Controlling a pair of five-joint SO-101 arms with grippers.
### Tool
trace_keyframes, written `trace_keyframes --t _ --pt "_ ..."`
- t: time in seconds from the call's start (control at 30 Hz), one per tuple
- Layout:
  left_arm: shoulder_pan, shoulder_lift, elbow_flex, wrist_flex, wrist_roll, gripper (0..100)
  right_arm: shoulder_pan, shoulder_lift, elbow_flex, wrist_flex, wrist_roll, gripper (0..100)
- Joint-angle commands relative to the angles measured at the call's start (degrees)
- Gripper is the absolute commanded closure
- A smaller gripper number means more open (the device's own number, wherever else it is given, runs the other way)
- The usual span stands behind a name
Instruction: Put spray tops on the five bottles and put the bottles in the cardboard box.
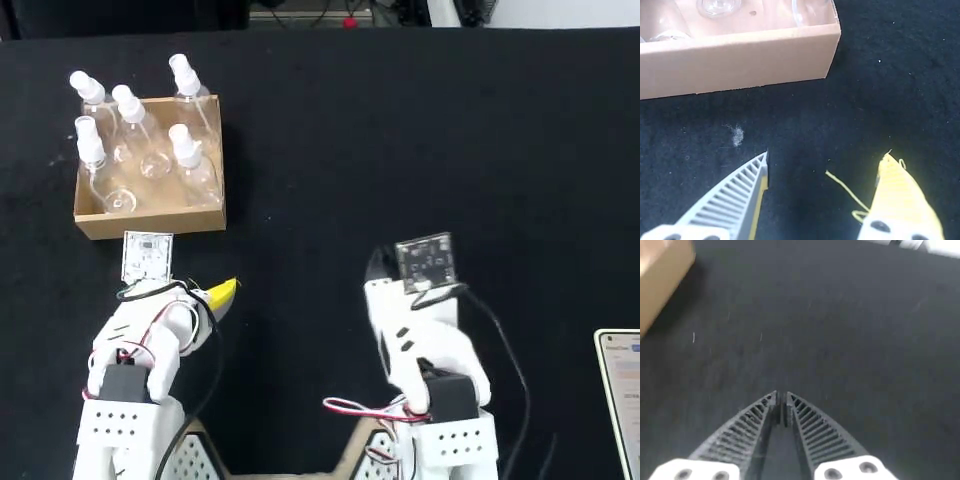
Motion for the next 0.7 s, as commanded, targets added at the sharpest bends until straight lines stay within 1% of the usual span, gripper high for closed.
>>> trace_keyframes --t 0.0,0.1,0.23,0.3,0.37,0.47,0.5,0.6,0.67 --pt "0.7 -0.2 1.2 0.9 0.4 67 -1.6 -5.6 -4.7 7.6 0.4 98.6" --pt "0.7 -0.7 1.2 2.5 0.4 67 -1.6 -5.6 -3.7 11.9 0.4 98.6" --pt "0.7 -0.7 1.2 2.6 0.4 67 -1.6 -5.6 -5.1 16.0 0.4 98.6" --pt "0.7 -0.7 1.2 2.7 0.4 70 -1.6 -5.6 -6.2 18.5 0.4 98.6" --pt "0.7 -0.7 1.2 2.7 0.4 78 -1.6 -5.6 -6.4 20.8 0.4 98.6" --pt "0.7 -0.7 1.2 2.4 0.4 96 -1.6 -5.6 -5.7 24.4 0.4 98.6" --pt "0.7 -0.7 1.2 2.4 0.4 98 -1.5 -5.6 -5.3 24.6 0.4 98.6" --pt "0.3 -0.7 1.2 2.8 0.1 88 -1.3 -5.6 -2.9 24.3 0.4 98.6" --pt "0.2 -0.6 1.2 2.8 0.1 83 -1.5 -5.6 -0.9 23.7 0.4 98.6"
